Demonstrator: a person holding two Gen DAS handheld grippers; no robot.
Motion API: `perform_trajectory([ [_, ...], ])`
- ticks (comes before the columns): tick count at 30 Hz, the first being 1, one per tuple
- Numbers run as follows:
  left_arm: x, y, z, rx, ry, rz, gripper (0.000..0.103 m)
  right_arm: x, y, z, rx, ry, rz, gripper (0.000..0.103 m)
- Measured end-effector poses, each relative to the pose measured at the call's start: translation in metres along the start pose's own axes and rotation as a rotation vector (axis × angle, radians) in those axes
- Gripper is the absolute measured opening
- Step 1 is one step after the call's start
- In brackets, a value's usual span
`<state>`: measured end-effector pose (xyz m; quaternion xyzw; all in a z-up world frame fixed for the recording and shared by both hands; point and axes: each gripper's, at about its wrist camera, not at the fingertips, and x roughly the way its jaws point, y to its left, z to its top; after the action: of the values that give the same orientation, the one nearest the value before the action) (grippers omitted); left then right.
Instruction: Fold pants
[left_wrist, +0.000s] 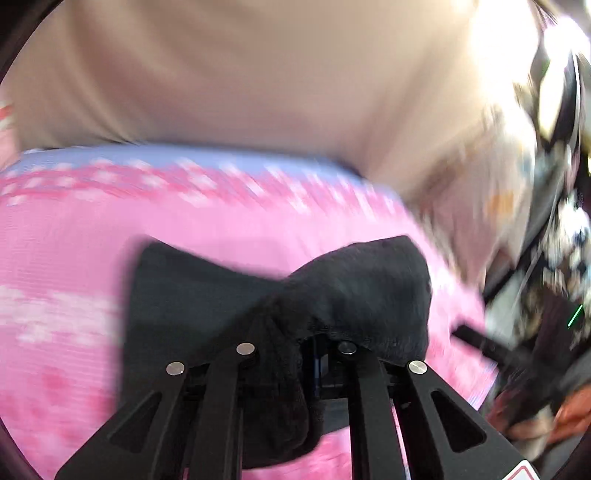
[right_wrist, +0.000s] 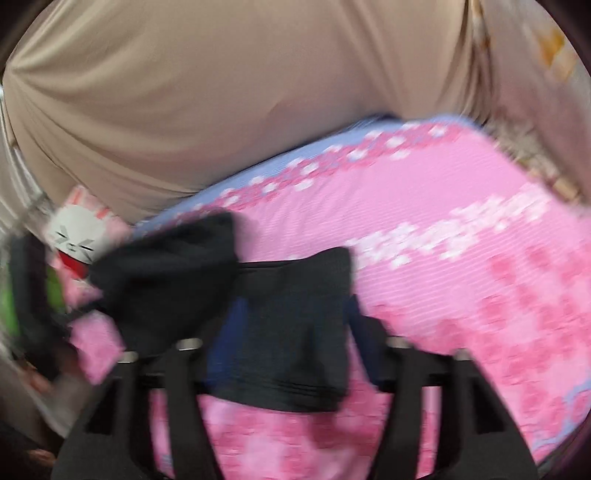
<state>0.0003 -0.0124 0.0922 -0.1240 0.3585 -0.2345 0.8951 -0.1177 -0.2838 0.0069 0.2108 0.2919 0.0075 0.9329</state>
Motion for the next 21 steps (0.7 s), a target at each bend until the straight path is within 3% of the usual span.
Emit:
perform_trajectory([
  [2, -0.044, 0.034, 0.014, -0.044, -0.075, 0.053, 0.01, 0.013, -0.005, -0.01, -0.001, 0.054, -0.028, 0.074],
  [6, -0.111, 0.096, 0.025, -0.125, -0.175, 0.189, 0.01, 0.062, -0.017, -0.028, 0.116, 0.205, 0.002, 0.073],
  [7, -0.123, 0.112, 0.024, -0.144, -0.19, 0.232, 0.01, 0.067, -0.013, -0.03, 0.114, 0.188, -0.009, 0.069],
  [8, -0.129, 0.126, 0.023, -0.16, -0.199, 0.274, 0.01, 0.068, -0.005, -0.031, 0.082, 0.169, -0.018, 0.058],
  [9, -0.136, 0.133, 0.019, -0.168, -0.205, 0.296, 0.01, 0.075, 0.003, -0.031, 0.07, 0.2, 0.018, 0.017],
  [10, -0.138, 0.148, 0.017, -0.188, -0.21, 0.334, 0.01, 0.075, 0.007, -0.029, 0.083, 0.19, 0.019, 0.014],
  [15, -0.13, 0.184, 0.003, -0.272, -0.183, 0.319, 0.009, 0.029, 0.013, -0.005, 0.051, 0.073, 0.004, 0.011],
  [19, -0.122, 0.201, -0.019, -0.335, -0.159, 0.258, 0.009, 0.027, -0.004, -0.009, 0.032, 0.103, -0.146, 0.01],
  [20, -0.123, 0.206, -0.027, -0.355, -0.161, 0.248, 0.009, 0.035, -0.008, -0.015, 0.029, 0.131, -0.204, 0.008],
  [21, -0.123, 0.21, -0.037, -0.379, -0.171, 0.238, 0.009, 0.045, -0.016, -0.022, 0.015, 0.151, -0.339, 0.002],
])
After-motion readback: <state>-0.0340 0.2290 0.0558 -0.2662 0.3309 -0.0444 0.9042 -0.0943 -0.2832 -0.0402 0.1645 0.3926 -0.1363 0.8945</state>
